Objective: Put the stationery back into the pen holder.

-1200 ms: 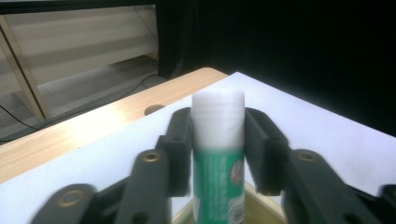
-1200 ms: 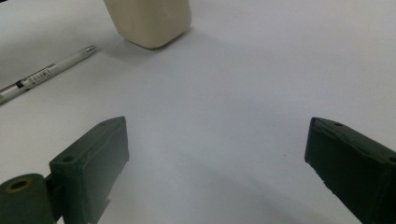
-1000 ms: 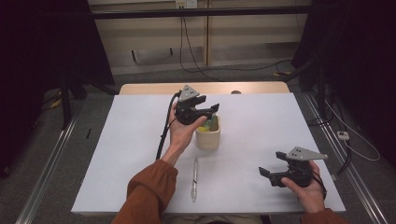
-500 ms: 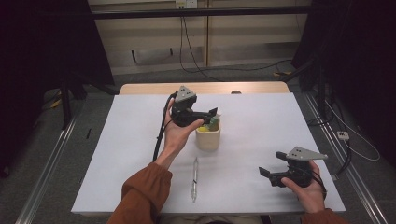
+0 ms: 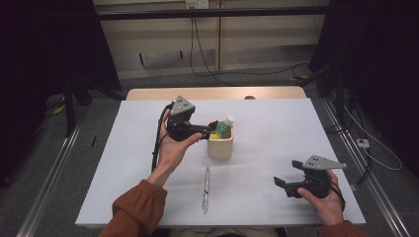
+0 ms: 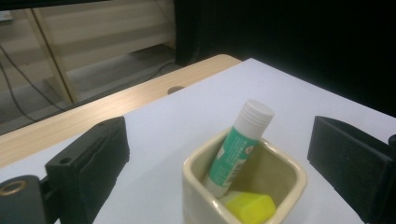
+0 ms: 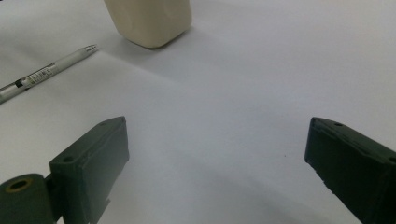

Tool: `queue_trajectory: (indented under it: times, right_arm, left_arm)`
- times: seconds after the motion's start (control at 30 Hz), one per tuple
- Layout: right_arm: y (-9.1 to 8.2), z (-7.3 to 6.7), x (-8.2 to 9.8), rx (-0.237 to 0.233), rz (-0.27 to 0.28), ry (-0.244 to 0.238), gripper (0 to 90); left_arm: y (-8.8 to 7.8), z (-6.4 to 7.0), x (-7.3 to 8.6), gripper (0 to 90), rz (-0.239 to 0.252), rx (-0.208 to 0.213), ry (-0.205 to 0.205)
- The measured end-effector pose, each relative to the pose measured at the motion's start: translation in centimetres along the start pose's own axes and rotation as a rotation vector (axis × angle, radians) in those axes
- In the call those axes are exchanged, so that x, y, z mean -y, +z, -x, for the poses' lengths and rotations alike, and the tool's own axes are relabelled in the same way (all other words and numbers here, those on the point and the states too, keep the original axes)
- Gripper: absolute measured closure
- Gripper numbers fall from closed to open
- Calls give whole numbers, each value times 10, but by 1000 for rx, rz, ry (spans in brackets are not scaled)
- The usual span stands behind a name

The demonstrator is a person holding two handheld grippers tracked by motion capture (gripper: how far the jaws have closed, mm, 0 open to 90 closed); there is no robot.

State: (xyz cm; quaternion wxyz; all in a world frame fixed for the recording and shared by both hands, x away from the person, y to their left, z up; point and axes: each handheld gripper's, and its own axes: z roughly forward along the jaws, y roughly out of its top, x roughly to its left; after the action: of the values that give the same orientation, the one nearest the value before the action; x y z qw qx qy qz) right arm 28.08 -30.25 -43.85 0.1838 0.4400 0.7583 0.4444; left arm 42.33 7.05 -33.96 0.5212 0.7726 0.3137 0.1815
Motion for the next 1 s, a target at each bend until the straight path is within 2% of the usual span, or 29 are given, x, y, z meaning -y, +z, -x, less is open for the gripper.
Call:
queue_trajectory:
  times: [0.2,0.33,0.47,0.63,0.8,0.87,0.93,1.0]
  right_arm:
    - [0,0,0,1,0,-1,63]
    - [0,0,0,1,-1,-1,63]
    - [0,0,0,1,0,0,63]
    - [1,0,0,2,-1,-1,63]
    - [0,0,0,3,-1,-2,63]
    - [0,0,0,4,-2,-2,63]
    - [1,0,0,3,-2,-3,63]
    - [1,0,0,3,-2,-1,63]
  left_arm:
    - [-11,3,10,59,-16,27,10]
    - [-14,5,21,72,-50,36,12]
    - [-19,8,29,66,-81,68,7]
    - [-26,10,39,60,-101,87,-5]
    - [-34,12,47,118,-117,100,-33]
    - [-37,16,52,123,-140,118,-19]
    - [-41,23,58,123,-153,124,16]
    - [-43,29,65,125,-164,141,25]
